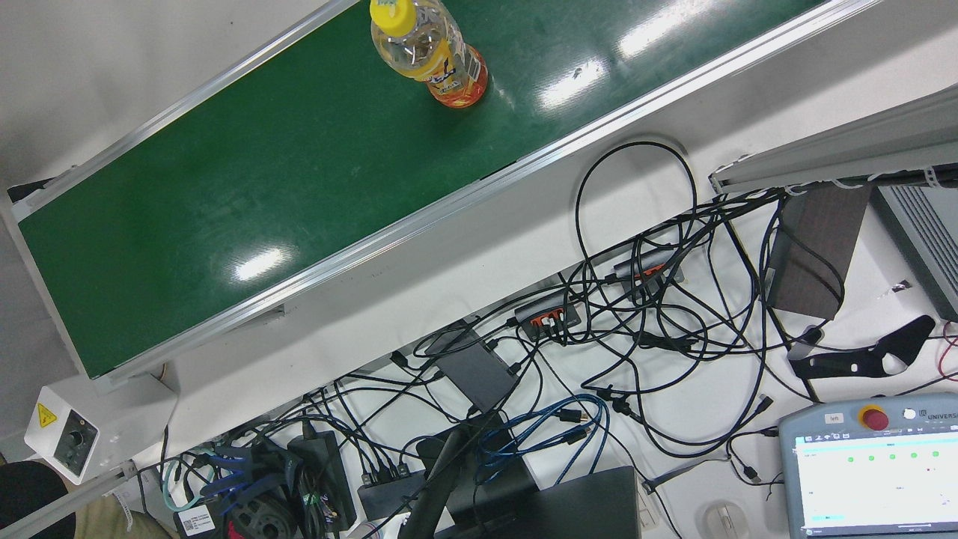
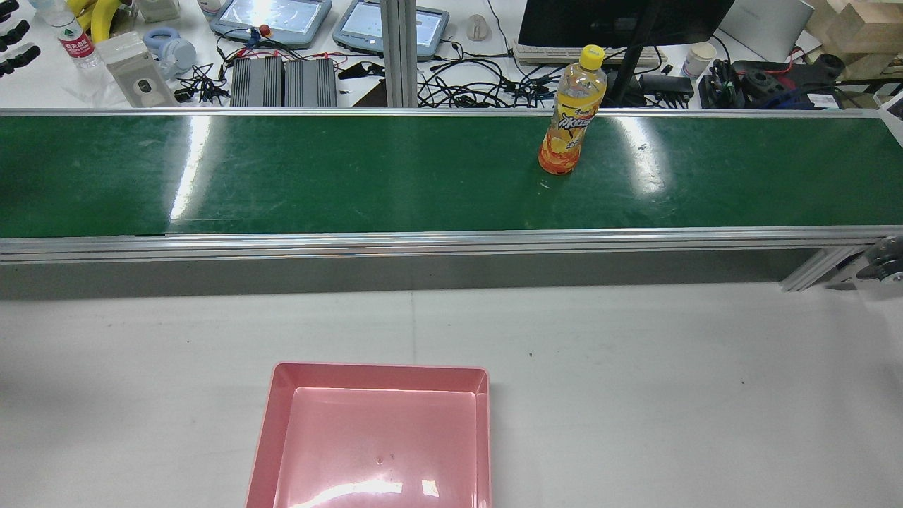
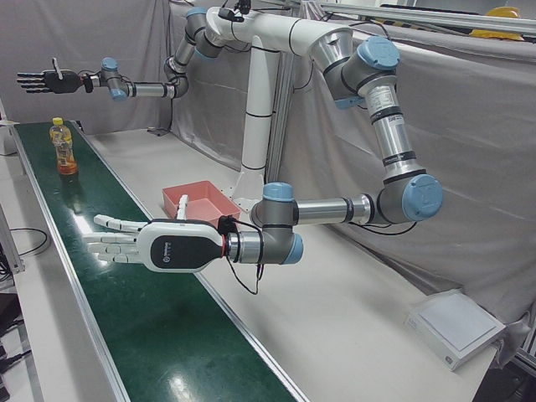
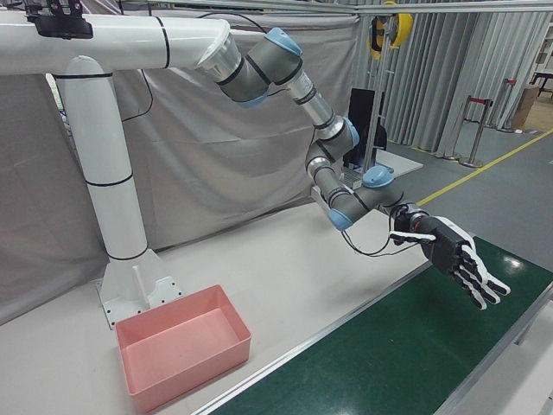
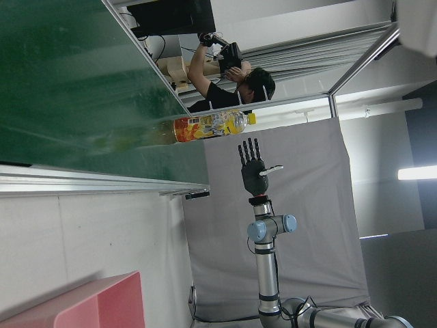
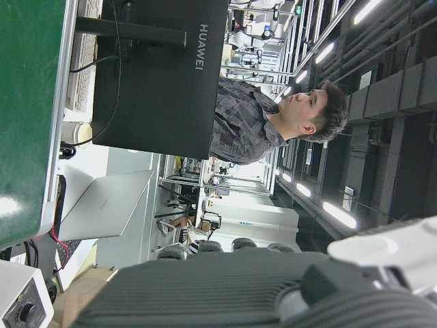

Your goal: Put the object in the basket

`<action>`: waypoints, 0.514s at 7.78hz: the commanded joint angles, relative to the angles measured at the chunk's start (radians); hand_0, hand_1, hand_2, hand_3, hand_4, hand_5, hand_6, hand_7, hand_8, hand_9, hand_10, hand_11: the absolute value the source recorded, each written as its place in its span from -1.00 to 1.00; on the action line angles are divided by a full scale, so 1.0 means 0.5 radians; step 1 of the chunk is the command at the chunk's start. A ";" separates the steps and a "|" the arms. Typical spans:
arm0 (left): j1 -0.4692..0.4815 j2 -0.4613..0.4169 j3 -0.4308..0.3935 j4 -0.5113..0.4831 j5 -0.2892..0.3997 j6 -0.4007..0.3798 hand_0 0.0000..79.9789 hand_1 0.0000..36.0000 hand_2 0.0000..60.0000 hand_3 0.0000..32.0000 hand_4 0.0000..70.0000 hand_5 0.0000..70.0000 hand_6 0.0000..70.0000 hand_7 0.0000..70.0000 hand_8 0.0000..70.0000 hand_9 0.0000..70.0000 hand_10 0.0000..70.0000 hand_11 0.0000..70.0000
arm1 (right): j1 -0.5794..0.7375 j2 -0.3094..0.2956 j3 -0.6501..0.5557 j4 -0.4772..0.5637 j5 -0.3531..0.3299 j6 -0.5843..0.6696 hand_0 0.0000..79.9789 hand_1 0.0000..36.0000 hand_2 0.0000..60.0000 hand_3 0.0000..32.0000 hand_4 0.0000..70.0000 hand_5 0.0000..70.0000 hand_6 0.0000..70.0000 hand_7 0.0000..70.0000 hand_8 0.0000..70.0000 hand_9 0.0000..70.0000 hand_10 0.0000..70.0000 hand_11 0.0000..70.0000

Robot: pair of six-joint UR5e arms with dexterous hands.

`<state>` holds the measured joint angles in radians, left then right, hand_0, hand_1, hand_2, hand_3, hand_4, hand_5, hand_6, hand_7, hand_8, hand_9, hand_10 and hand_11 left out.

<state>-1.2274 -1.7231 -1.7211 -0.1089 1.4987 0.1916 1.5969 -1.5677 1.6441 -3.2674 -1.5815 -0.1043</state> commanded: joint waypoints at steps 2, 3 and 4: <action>0.007 -0.005 -0.009 0.012 0.000 0.000 0.47 -0.78 -1.00 -0.96 -0.65 -0.57 -0.97 -1.00 -0.88 -0.86 -0.85 -0.73 | 0.000 0.000 0.001 0.000 0.000 0.000 -1.00 -1.00 -1.00 -1.00 -1.00 -1.00 -1.00 -1.00 -1.00 -1.00 -1.00 -1.00; 0.010 -0.005 -0.018 0.021 0.000 0.003 0.48 -0.78 -1.00 -0.98 -0.64 -0.57 -0.97 -1.00 -0.88 -0.86 -0.84 -0.72 | 0.000 0.000 0.001 0.000 0.000 0.000 -1.00 -1.00 -1.00 -1.00 -1.00 -1.00 -1.00 -1.00 -1.00 -1.00 -1.00 -1.00; 0.007 -0.002 -0.034 0.034 0.000 0.003 0.47 -0.79 -1.00 -0.96 -0.64 -0.59 -0.97 -1.00 -0.89 -0.87 -0.85 -0.73 | 0.000 0.000 0.001 0.000 0.000 0.000 -1.00 -1.00 -1.00 -1.00 -1.00 -1.00 -1.00 -1.00 -1.00 -1.00 -1.00 -1.00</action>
<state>-1.2238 -1.7251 -1.7272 -0.1016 1.4987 0.1923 1.5969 -1.5677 1.6443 -3.2674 -1.5815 -0.1043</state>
